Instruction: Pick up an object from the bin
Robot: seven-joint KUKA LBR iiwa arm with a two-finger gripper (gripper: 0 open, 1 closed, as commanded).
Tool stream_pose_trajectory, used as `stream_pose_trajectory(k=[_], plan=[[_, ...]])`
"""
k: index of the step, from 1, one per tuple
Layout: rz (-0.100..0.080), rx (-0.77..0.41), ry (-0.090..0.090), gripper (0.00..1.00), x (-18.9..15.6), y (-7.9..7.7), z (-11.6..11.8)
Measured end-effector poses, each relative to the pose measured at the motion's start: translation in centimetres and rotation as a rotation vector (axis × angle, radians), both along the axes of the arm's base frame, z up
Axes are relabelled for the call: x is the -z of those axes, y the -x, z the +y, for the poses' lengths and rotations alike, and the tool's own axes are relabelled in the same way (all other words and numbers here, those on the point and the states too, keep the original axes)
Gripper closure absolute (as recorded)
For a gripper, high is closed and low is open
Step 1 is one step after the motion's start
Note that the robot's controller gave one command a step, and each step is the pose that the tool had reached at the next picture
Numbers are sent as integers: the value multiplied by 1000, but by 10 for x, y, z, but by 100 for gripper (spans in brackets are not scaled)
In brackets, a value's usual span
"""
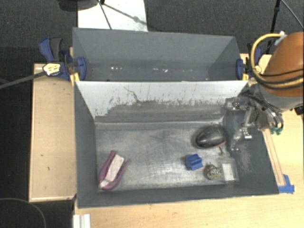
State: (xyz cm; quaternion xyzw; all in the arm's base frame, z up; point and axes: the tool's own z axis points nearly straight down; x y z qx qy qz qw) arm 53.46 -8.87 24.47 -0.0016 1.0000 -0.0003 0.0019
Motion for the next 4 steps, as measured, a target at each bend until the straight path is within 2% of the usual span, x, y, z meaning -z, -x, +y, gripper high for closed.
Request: stream_pose_trajectory(k=[1,2,3,4], plan=[[9,-83,-2,0,156,3,34],[3,39,-2,0,174,28,57],[6,34,-1,100,174,29,57],[-8,-7,1,100,15,9,23]])
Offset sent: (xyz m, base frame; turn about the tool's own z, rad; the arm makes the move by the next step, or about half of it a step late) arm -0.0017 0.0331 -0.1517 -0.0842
